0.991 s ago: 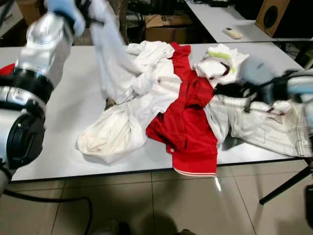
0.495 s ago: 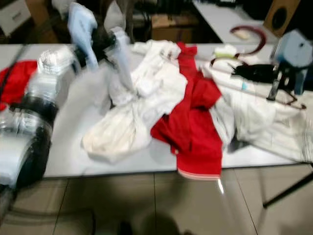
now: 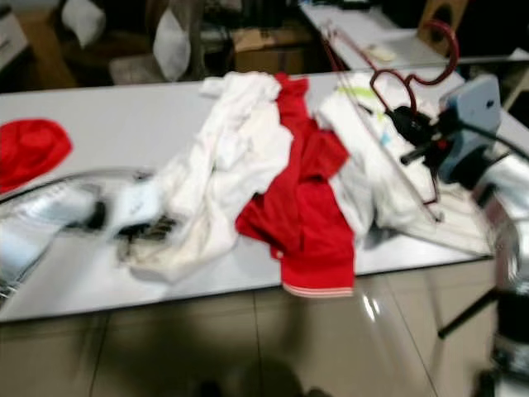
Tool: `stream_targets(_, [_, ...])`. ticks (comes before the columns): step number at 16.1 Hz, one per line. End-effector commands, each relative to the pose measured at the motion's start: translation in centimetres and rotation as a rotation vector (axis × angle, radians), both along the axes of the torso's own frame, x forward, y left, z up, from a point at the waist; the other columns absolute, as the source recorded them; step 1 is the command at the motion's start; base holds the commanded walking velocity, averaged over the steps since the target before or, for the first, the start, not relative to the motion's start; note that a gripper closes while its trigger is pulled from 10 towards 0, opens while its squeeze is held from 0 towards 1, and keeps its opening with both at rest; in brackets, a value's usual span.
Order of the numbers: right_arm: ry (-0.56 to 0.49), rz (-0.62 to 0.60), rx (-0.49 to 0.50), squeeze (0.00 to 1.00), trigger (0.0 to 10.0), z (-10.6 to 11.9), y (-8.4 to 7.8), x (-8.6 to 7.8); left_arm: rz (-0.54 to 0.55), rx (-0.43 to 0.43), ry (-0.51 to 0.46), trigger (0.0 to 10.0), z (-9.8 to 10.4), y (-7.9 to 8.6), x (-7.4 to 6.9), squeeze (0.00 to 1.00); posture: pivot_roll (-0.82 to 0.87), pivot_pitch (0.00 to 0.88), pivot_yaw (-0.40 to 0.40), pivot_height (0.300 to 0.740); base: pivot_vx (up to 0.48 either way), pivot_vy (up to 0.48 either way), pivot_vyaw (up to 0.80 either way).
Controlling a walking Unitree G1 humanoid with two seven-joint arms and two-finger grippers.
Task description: Hang hanger
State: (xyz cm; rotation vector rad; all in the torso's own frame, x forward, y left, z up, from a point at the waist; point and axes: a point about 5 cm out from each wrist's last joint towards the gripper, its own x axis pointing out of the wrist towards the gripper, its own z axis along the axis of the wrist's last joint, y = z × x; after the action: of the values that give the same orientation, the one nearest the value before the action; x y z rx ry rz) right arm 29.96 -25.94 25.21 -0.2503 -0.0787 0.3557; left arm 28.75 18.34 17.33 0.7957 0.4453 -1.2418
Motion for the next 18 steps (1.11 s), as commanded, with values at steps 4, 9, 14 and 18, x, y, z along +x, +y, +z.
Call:
stream_targets(4, [-0.049, -0.043, 0.127, 0.00, 10.0, -0.2, 2.8, -1.2, 0.105, -0.004, -0.014, 10.0, 2.6, 3.2, -1.3, 1.00, -0.09, 0.000, 0.043, 0.740, 0.000, 0.000, 0.00])
stream_targets(9, [-0.044, -0.108, 0.156, 0.00, 10.0, -1.5, 4.3, -2.2, 0.271, -0.478, -0.207, 10.0, 3.9, 0.5, -0.3, 1.00, -0.10, 0.000, 0.047, 0.740, 0.000, 0.000, 0.00])
stream_targets(14, [-0.070, -0.138, 0.167, 0.00, 10.0, -1.5, 5.8, -1.9, 0.280, -0.652, -0.133, 10.0, 2.5, -3.2, -0.3, 1.00, -0.12, 0.000, 0.055, 0.740, 0.000, 0.000, 0.00])
stream_targets(18, [-0.061, -0.150, 0.276, 0.00, 10.0, -2.1, 7.8, -1.7, 0.621, -0.814, -0.316, 10.0, 3.5, -0.8, 2.3, 1.00, -0.11, 0.000, 0.069, 0.740, 0.000, 0.000, 0.00])
